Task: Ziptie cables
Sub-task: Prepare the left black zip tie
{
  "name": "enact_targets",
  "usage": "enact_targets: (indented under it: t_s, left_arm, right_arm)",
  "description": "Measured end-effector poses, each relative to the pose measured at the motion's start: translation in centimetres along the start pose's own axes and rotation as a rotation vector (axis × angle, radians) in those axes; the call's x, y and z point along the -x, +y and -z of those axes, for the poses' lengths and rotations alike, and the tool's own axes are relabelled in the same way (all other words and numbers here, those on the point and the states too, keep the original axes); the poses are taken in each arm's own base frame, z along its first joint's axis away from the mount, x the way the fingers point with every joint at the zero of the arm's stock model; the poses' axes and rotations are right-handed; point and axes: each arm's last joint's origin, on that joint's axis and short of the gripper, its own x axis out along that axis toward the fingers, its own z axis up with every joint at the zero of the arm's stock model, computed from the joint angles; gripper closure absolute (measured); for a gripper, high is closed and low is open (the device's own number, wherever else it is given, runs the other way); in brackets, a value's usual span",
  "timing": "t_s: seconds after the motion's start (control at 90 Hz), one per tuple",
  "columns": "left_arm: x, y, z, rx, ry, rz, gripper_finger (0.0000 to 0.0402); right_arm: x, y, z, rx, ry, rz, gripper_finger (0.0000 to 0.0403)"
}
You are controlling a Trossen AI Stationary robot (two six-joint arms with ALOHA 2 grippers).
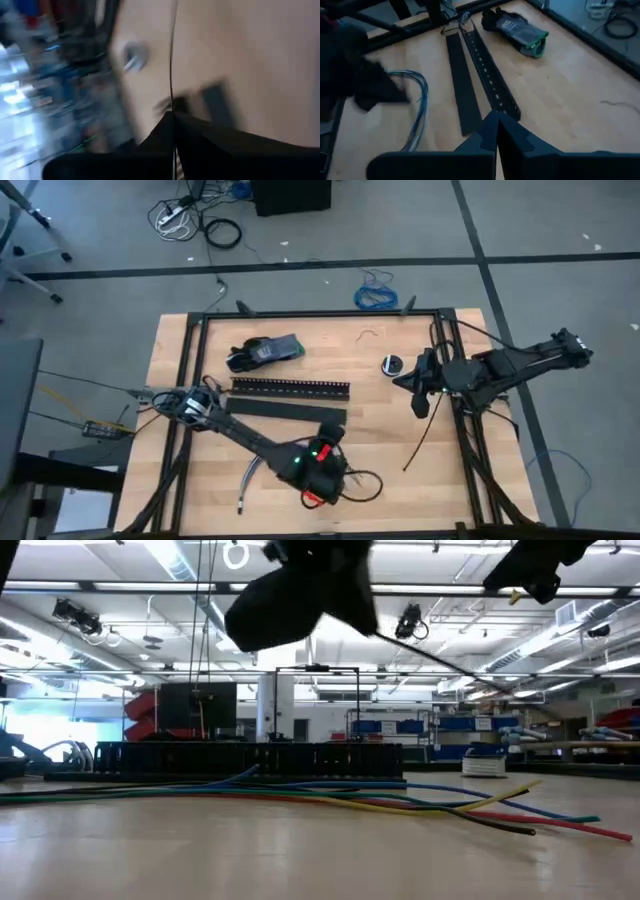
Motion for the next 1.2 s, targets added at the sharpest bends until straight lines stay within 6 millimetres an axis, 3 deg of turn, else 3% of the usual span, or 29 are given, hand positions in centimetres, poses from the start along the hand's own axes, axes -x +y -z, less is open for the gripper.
enact_targets:
  t_s: [0.133, 0.333, 0.544, 0.689, 0.833, 0.967, 1.2]
  left_arm:
    - [3.2, 1.7, 2.8, 0.043, 0.049, -0.112, 0.0402]
    - [7.8, 5.7, 7.8, 0.367, 0.016, -0.14, 0.0401]
    - [12.1, 7.3, 11.8, 0.556, -0.117, -0.074, 0.0401]
    - [14.1, 7.6, 15.1, 0.776, -0.195, -0.014, 0.0401]
    - [14.1, 7.2, 17.9, 1.012, -0.213, 0.046, 0.0401]
    - [12.8, 6.7, 20.2, 1.238, -0.15, 0.11, 0.0401]
    - [9.8, 5.9, 22.8, 1.395, 0.018, 0.169, 0.0401]
  right_arm:
    - [-1.6, 0.7, 0.4, -0.021, 0.015, -0.012, 0.0401]
    - [-4.5, 3.2, -0.5, 0.008, -0.049, -0.211, 0.0397]
    - [-6.0, 5.9, -2.9, 0.099, -0.288, -0.588, 0.0397]
    - [-6.4, 6.5, -3.3, 0.245, -0.35, -0.638, 0.0387]
    - [-6.5, 6.4, -3.7, 0.359, -0.427, -0.576, 0.0378]
    - [-6.3, 6.4, -4.3, 0.419, -0.511, -0.554, 0.0376]
    - [-5.5, 7.2, -4.4, 0.493, -0.585, -0.681, 0.0379]
